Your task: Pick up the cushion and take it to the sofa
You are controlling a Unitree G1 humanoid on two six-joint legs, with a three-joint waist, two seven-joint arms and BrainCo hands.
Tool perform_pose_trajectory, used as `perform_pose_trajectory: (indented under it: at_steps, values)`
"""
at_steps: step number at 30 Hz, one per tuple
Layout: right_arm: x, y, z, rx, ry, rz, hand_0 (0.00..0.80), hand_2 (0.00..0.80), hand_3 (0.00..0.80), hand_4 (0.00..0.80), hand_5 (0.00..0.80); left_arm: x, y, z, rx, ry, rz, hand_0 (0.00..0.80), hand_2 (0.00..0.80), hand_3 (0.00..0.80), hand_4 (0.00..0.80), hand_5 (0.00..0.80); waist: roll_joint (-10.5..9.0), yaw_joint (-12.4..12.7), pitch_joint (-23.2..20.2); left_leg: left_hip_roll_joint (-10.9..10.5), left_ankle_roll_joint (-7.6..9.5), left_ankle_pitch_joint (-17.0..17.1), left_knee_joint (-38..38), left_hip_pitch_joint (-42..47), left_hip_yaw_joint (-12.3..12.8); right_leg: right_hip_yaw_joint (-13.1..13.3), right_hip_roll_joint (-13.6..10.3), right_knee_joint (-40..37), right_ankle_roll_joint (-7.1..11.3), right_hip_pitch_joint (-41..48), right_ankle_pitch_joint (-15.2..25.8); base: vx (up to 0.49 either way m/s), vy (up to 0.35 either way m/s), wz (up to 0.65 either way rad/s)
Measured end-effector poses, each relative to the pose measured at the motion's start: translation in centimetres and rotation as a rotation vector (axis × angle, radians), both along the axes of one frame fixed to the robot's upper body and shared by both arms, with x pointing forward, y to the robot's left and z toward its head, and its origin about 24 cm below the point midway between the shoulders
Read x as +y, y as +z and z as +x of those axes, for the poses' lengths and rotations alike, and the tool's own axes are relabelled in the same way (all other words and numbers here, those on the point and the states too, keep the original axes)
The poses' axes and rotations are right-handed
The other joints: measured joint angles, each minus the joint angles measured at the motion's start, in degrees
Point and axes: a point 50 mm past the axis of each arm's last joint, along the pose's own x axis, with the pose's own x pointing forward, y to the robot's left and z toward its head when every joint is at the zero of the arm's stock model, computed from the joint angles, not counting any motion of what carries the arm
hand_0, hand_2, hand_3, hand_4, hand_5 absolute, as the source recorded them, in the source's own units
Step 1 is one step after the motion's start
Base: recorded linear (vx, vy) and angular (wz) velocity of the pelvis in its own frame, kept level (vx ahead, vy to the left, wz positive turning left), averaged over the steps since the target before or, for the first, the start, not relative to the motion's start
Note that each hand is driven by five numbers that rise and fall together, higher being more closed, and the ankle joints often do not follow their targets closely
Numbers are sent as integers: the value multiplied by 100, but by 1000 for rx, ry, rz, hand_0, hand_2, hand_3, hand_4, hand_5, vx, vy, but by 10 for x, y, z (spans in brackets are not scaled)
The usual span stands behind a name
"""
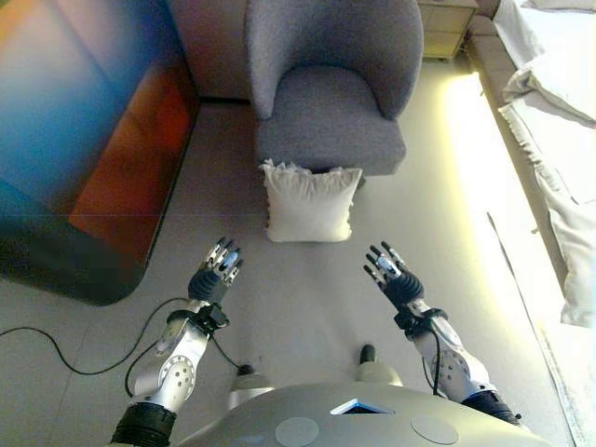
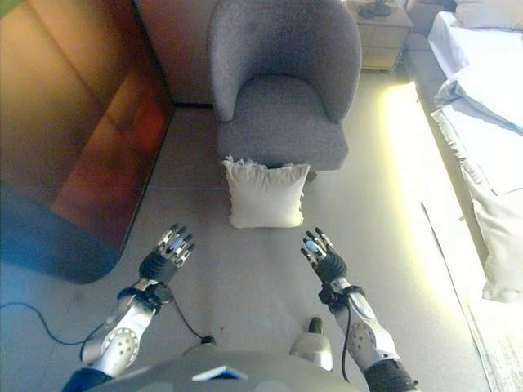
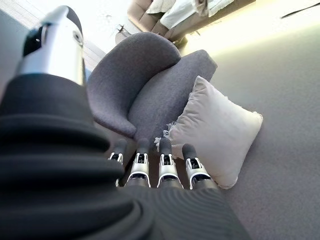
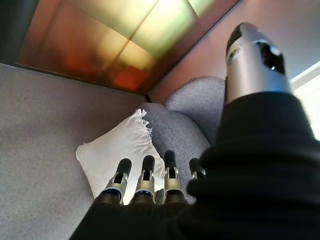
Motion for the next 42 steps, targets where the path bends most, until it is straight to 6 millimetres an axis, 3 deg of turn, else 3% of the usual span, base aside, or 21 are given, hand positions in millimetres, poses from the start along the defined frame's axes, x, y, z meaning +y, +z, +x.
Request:
perform_pose_trajectory:
  at_steps: [18, 22, 25, 26, 28, 29, 30, 33, 35, 37, 39, 42]
  values:
    - [1, -1, -1, 2, -3, 2, 0, 0, 0, 0, 0, 1, 4, 5, -25, 8, 47, 0, 0, 0, 0, 0, -34, 4, 80, -10, -1, -3, -1, 44, 117, 123, 4, 3, -10, -54, 43, 18, 22, -3]
    - [-3, 2, 2, -11, -17, -3, 0, 0, 0, 0, 0, 7, 5, 6, -28, 35, 59, 0, 0, 0, 0, 0, -12, 14, 264, -30, 28, -35, 18, 100, 231, 142, -21, 202, -31, -129, 21, -31, 109, -13]
    - [-7, 3, 3, -18, -37, -7, 0, 0, 0, 0, 0, 8, 7, 12, -47, 24, 59, 0, 0, 0, 0, 0, 6, 11, 596, -149, 154, -264, 426, -16, 261, 104, -185, 997, -74, -521, -90, -47, 134, -15]
    - [-8, 4, 4, -25, -47, -5, 0, 0, 0, 0, 0, 8, 7, 17, -51, 15, 57, 0, 0, 0, 0, 0, 37, -29, 742, -191, 296, -500, 969, -269, 220, 164, -315, 1528, -73, -775, -86, 37, 70, 4]
    - [-12, 3, 3, -25, -57, -14, 0, 0, 0, 0, 0, 8, 6, 22, -52, 8, 55, 0, 0, 0, 0, 0, 166, -128, 907, -130, 335, -808, 1561, -513, 131, 245, -439, 2528, -71, -1269, 96, 157, -22, 11]
    - [-10, -2, -6, 3, -66, -3, 0, 0, 0, 0, 0, 10, 5, 21, -47, 4, 59, 0, 0, 0, 0, 0, 235, -140, 914, -68, 363, -805, 1552, -500, 78, 261, -418, 2789, -90, -1398, 177, 309, -160, 15]
    - [-8, -7, -14, 29, -76, 9, 0, 0, 0, 0, 0, 13, 6, 20, -49, -1, 63, 0, 0, 0, 0, 0, 205, -124, 894, -25, 387, -789, 1501, -480, 44, 247, -361, 2918, -153, -1433, 11, 347, -224, 21]
    - [-5, -8, -17, 32, -91, 25, 0, 0, 0, 0, 0, 20, 2, 9, -4, -16, 89, 0, 0, 0, 0, 0, -87, -120, 767, -124, 457, -717, 1327, -524, 18, 210, -399, 2429, -176, -1409, -321, 354, -267, 16]
    - [-6, -7, -14, 18, -97, 23, 0, 0, 0, 0, 0, 19, -1, 5, 15, -26, 88, 0, 0, 0, 0, 0, -233, -140, 779, -189, 255, -567, 1230, -528, -82, 309, -488, 1516, -94, -1093, -268, 445, -313, 20]
    - [-17, -8, -12, 25, -112, -10, 0, 0, 0, 0, 0, 6, -7, 4, 36, -62, 54, 0, 0, 0, 0, 0, 16, -194, 757, -56, 218, -542, 873, -455, -384, 220, -222, 1410, -186, -979, -369, 413, -305, 34]
    - [-32, -4, -8, 5, -135, -45, 0, 0, 0, 0, 0, -4, -6, 3, 22, -65, 12, 0, 0, 0, 0, 0, 172, -295, 813, -119, 233, -531, 1028, -387, -352, 140, -122, 1465, -231, -941, -457, 452, -361, 22]
    - [-43, 4, -3, -25, -140, -78, 0, 0, 0, 0, 0, -6, -6, 2, 16, -60, 2, 0, 0, 0, 0, 0, 220, -416, 743, 35, 185, -558, 804, -93, -355, 157, 10, 1598, -241, -789, -614, 360, -309, -1]
